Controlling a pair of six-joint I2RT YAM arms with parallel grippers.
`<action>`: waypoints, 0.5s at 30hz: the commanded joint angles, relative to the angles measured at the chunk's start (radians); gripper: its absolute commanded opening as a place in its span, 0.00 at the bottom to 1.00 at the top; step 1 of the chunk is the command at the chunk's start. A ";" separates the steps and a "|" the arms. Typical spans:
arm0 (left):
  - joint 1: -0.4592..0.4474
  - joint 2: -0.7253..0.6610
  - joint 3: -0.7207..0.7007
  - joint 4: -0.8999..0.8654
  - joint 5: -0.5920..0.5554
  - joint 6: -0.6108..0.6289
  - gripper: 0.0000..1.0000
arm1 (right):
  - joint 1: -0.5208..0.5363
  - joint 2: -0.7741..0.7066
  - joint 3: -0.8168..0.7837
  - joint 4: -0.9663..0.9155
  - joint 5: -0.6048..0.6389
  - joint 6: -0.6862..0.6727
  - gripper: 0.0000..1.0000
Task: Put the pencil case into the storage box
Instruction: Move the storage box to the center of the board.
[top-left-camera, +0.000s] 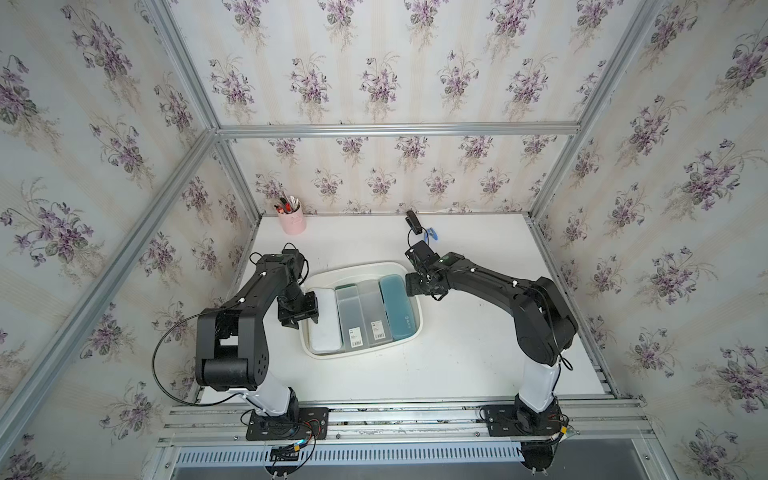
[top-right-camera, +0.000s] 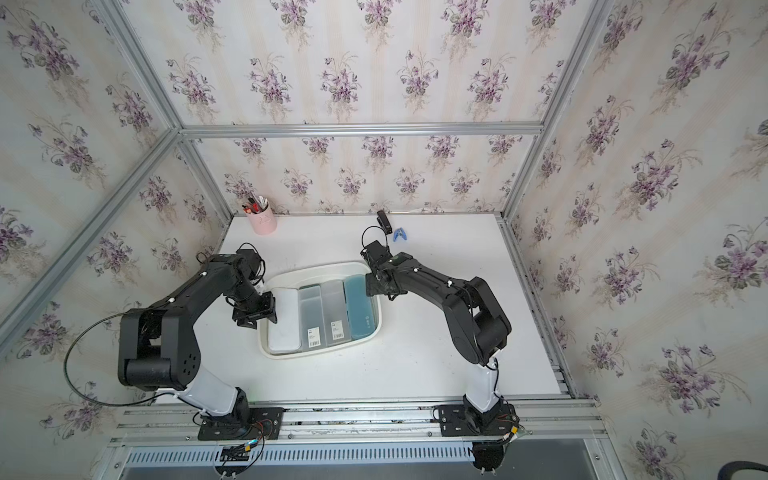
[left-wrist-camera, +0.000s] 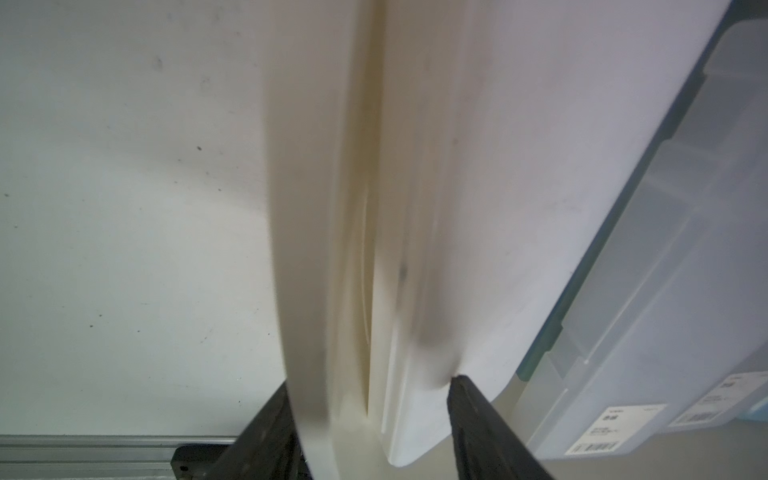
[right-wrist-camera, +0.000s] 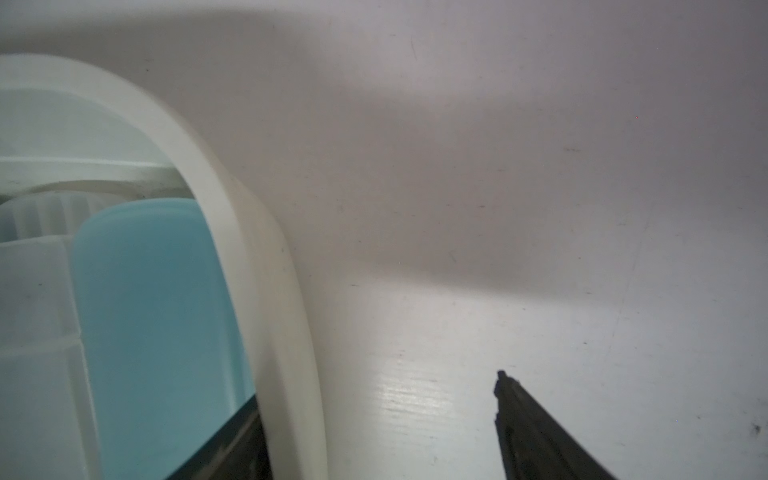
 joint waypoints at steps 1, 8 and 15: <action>-0.001 0.002 -0.003 0.017 0.002 -0.011 0.53 | -0.010 0.010 0.008 0.011 0.025 -0.022 0.80; 0.000 0.015 0.001 0.035 0.019 -0.018 0.43 | -0.038 0.027 0.003 0.011 0.036 -0.027 0.78; -0.003 0.106 0.122 0.046 0.038 -0.017 0.39 | -0.095 0.027 -0.007 0.010 0.050 -0.058 0.78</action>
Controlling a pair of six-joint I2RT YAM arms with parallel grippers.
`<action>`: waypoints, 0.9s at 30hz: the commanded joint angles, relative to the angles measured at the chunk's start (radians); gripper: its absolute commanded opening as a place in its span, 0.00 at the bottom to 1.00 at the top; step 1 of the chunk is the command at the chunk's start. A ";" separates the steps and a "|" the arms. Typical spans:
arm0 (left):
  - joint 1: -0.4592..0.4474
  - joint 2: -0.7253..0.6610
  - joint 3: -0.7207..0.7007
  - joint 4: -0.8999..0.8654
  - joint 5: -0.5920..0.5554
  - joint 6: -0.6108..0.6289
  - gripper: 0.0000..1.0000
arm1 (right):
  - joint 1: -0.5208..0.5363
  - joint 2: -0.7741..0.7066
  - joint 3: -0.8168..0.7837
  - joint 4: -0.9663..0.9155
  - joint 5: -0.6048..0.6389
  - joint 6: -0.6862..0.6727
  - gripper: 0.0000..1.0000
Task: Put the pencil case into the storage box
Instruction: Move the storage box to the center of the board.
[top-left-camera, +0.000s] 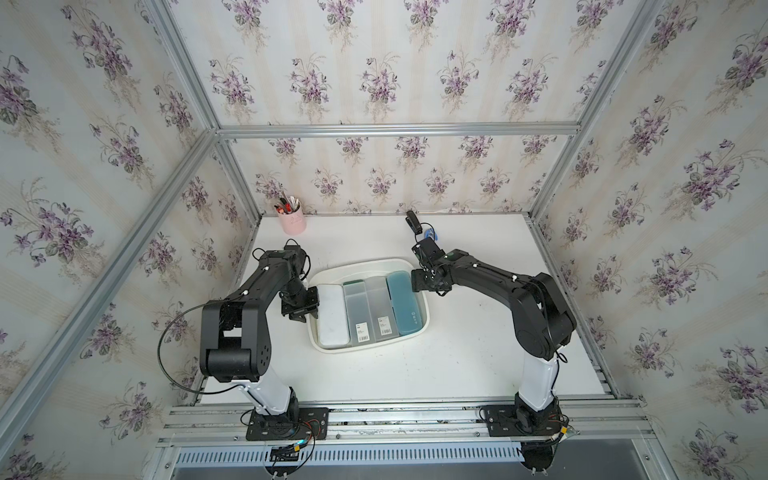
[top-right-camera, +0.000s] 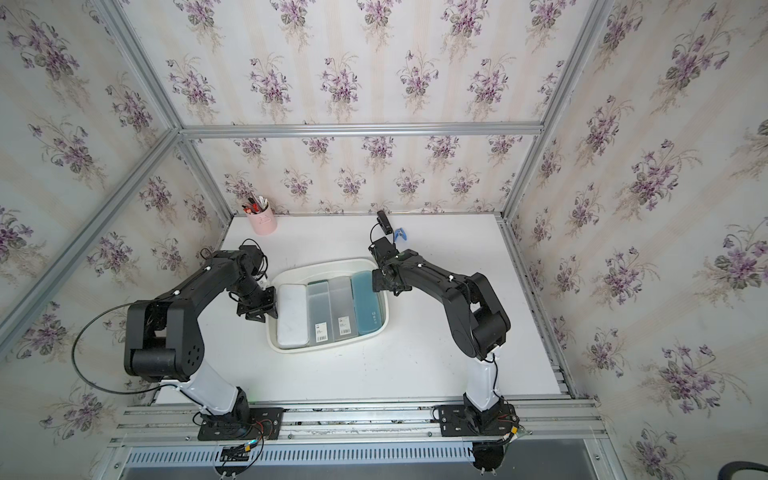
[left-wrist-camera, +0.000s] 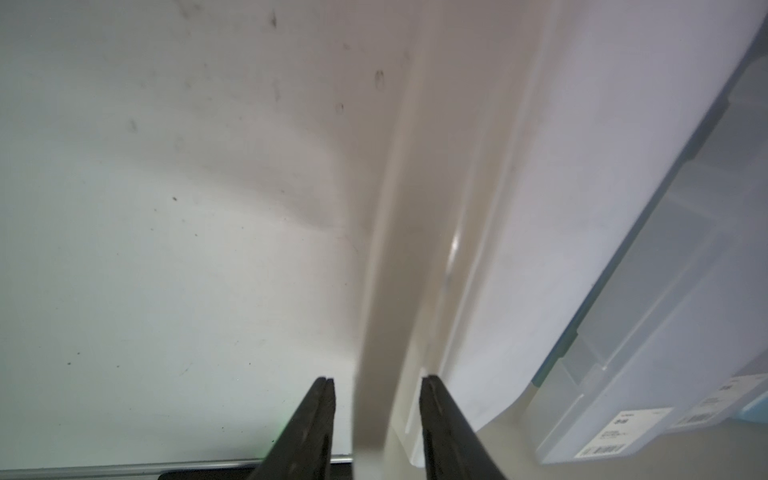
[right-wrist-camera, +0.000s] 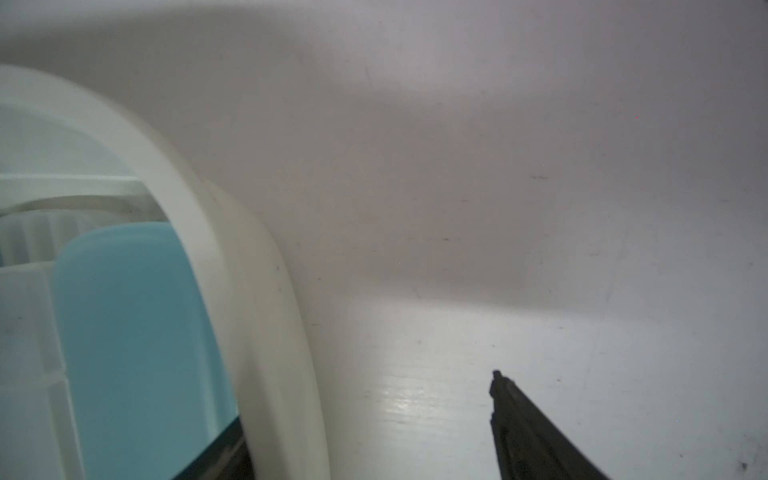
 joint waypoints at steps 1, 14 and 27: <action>-0.002 0.045 0.064 0.017 0.014 -0.004 0.39 | -0.028 0.002 -0.003 -0.017 0.057 -0.025 0.78; -0.085 0.276 0.352 0.020 0.050 -0.023 0.37 | -0.168 0.029 0.016 0.005 0.060 -0.079 0.77; -0.148 0.447 0.600 -0.013 0.044 -0.045 0.37 | -0.275 0.124 0.135 0.006 0.059 -0.186 0.77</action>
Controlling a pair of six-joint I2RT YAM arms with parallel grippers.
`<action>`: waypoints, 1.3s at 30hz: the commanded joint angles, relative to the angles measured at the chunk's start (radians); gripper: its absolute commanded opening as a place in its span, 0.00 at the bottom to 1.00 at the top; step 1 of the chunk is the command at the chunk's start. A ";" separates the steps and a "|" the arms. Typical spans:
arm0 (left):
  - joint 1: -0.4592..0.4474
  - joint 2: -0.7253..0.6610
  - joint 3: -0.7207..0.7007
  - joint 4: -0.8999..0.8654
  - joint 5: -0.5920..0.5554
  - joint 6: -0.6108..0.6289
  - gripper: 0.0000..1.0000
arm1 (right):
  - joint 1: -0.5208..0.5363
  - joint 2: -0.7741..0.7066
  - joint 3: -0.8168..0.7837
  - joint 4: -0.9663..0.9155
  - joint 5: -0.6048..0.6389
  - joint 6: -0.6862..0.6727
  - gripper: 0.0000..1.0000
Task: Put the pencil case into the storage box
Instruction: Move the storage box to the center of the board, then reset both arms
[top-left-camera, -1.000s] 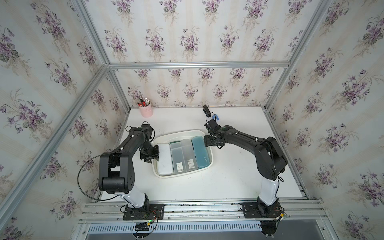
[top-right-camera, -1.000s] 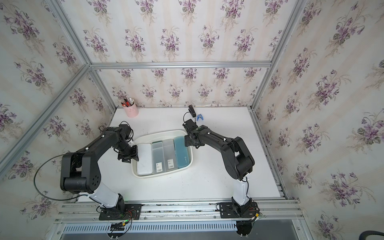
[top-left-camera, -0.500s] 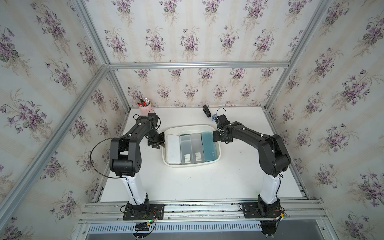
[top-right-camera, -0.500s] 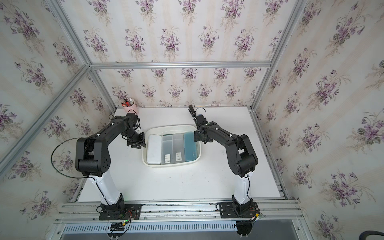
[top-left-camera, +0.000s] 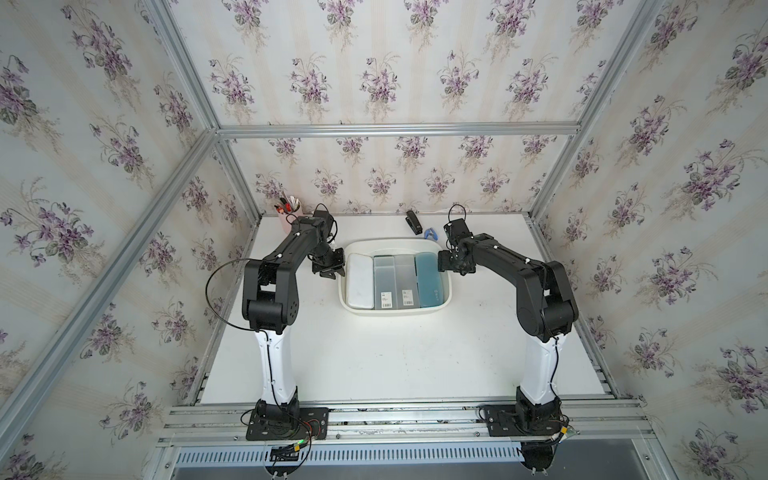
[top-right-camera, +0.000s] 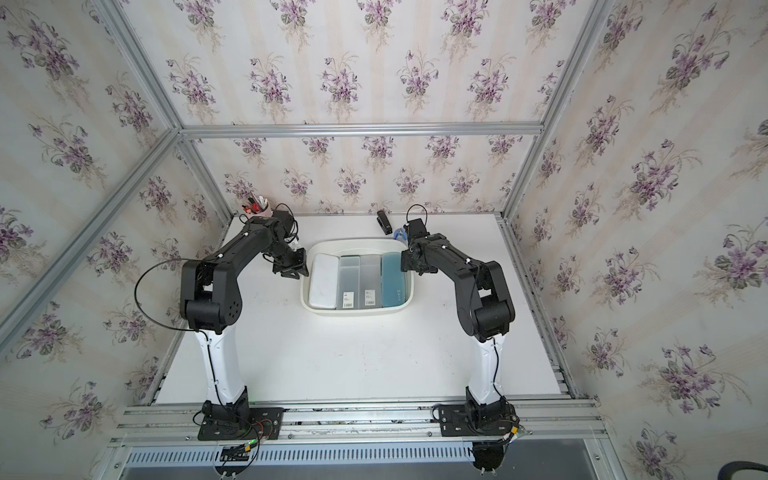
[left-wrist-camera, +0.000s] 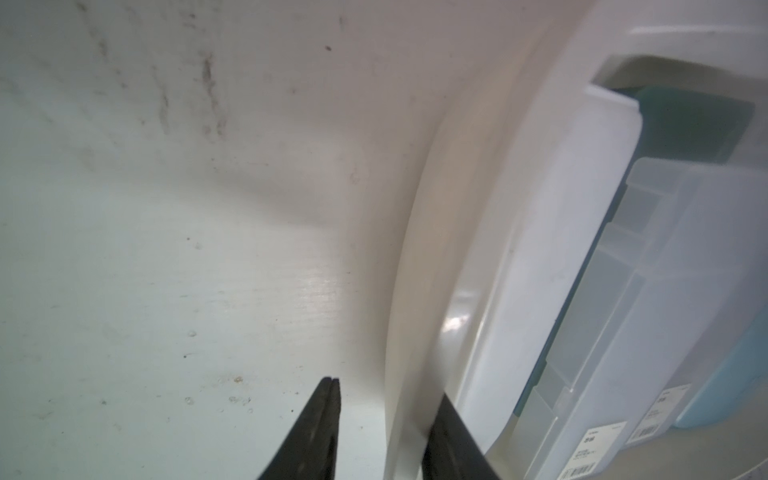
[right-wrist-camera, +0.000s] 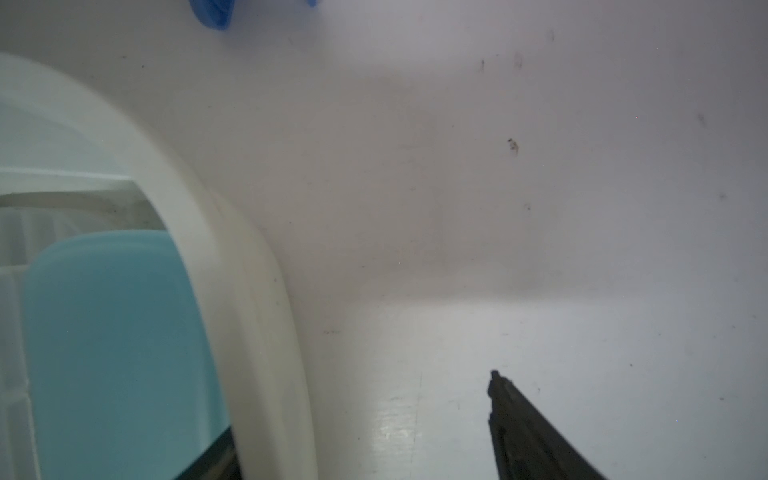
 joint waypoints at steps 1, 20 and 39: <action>-0.014 0.021 0.033 -0.035 -0.044 -0.014 0.36 | -0.019 0.019 0.018 -0.013 0.068 -0.041 0.77; -0.012 -0.208 -0.028 -0.064 -0.187 0.037 0.99 | -0.038 -0.345 -0.202 0.070 -0.004 -0.059 1.00; 0.124 -0.631 -0.658 0.439 -0.461 0.156 0.99 | -0.226 -0.860 -1.043 0.818 0.138 -0.207 1.00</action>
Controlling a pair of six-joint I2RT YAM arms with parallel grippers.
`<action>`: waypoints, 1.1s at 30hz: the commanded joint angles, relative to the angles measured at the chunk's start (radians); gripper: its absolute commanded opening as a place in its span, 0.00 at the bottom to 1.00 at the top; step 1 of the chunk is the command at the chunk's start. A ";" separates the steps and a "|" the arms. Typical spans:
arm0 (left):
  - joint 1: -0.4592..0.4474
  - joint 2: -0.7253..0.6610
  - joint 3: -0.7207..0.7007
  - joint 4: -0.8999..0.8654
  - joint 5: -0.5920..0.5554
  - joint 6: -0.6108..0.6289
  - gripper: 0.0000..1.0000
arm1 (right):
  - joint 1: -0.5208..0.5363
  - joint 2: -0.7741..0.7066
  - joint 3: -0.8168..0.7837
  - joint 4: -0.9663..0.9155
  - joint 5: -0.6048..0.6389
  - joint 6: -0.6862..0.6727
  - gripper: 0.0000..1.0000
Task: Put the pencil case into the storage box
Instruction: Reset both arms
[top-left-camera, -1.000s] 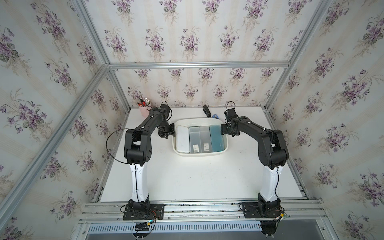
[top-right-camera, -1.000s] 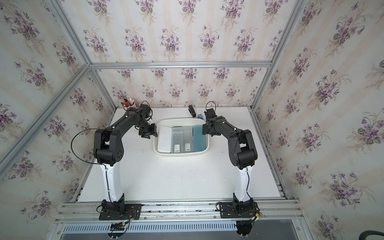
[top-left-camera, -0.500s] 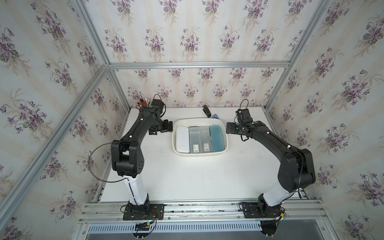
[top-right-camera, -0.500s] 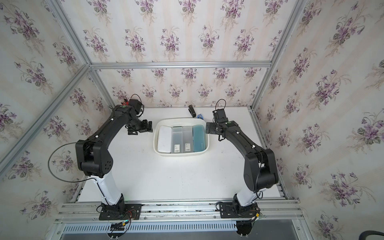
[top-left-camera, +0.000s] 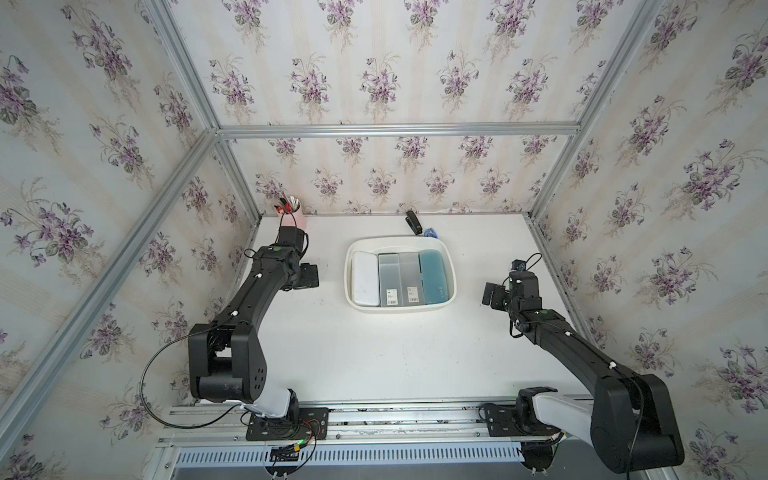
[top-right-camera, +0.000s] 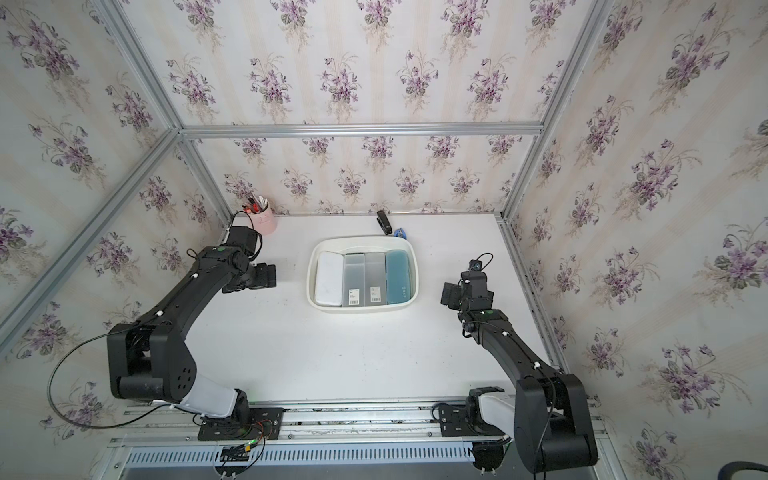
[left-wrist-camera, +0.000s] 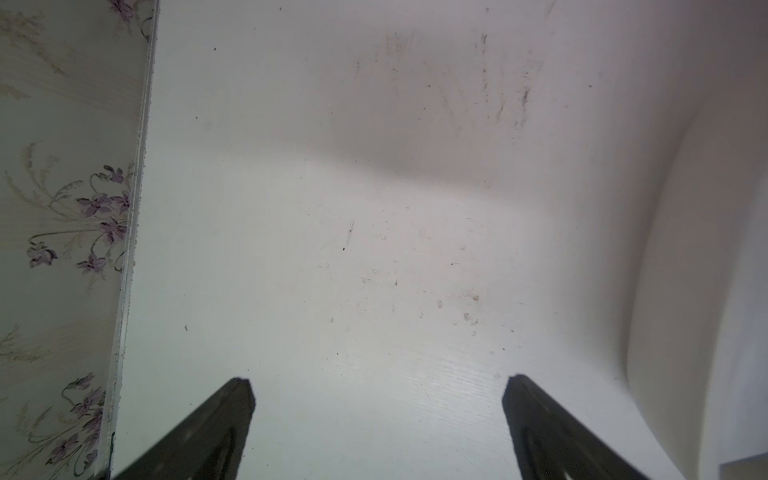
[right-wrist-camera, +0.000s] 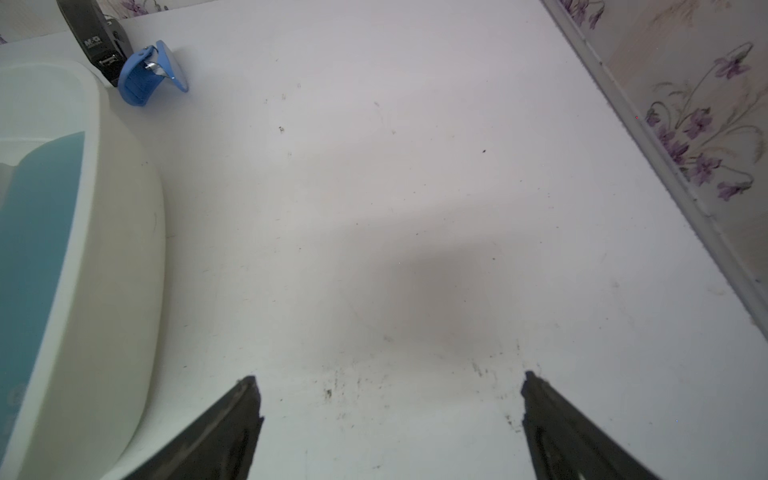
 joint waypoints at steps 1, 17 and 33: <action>0.018 -0.024 -0.067 0.180 -0.017 0.072 0.99 | -0.015 0.015 -0.053 0.259 0.075 -0.076 1.00; 0.116 -0.088 -0.382 0.724 0.136 0.287 0.99 | -0.036 0.302 -0.064 0.703 -0.005 -0.088 1.00; 0.145 -0.048 -0.566 1.171 0.357 0.205 0.99 | -0.063 0.352 -0.334 1.313 -0.059 -0.146 1.00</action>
